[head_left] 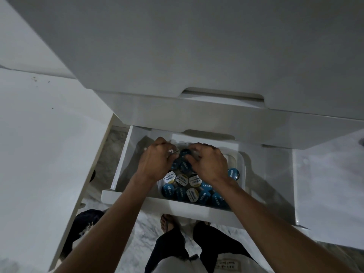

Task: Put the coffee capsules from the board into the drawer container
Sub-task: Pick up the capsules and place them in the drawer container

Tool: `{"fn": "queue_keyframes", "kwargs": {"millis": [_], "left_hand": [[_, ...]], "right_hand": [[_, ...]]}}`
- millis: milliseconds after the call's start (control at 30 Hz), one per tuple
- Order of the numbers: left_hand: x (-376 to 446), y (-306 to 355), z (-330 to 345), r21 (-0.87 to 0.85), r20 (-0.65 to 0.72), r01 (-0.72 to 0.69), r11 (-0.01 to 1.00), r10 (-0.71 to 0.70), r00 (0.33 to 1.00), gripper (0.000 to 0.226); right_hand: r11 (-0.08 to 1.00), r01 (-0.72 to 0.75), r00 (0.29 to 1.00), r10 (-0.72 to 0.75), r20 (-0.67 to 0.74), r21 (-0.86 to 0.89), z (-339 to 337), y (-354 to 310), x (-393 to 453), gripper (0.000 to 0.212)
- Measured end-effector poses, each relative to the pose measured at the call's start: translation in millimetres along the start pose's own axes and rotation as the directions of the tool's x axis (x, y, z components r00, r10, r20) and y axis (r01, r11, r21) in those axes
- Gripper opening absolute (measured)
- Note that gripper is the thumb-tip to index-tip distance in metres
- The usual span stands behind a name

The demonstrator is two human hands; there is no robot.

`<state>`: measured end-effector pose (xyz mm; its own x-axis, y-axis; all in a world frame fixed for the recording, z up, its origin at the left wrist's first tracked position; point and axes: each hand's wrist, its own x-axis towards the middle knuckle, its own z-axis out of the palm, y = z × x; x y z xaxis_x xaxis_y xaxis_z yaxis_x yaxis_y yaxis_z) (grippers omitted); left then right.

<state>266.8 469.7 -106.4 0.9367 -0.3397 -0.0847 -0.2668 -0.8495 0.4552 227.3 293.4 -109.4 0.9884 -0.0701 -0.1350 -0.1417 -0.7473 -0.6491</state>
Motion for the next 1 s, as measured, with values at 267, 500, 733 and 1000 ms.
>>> {"fn": "queue_keyframes", "kwargs": {"millis": [267,500,733,1000], "left_hand": [[-5,10,-4,-0.102,-0.046,0.043,0.994,-0.048,0.998,0.015],[-27,45,-15,-0.158,-0.112,-0.006,0.987,-0.012,0.994,0.027],[-56,109,-3,-0.290,-0.149,-0.088,0.953,0.046,0.988,0.031],[-67,208,30,-0.354,-0.134,-0.254,0.900,0.219,0.966,0.028]], "right_hand": [[0.987,-0.058,0.998,0.062,-0.020,0.150,-3,1,-4,0.038],[0.972,-0.018,0.993,0.045,-0.112,0.235,-32,6,-37,0.040],[0.955,0.011,0.964,0.069,-0.258,0.297,-71,30,-104,0.036],[0.944,-0.024,0.910,0.157,-0.384,0.330,-143,88,-170,0.035]]}}
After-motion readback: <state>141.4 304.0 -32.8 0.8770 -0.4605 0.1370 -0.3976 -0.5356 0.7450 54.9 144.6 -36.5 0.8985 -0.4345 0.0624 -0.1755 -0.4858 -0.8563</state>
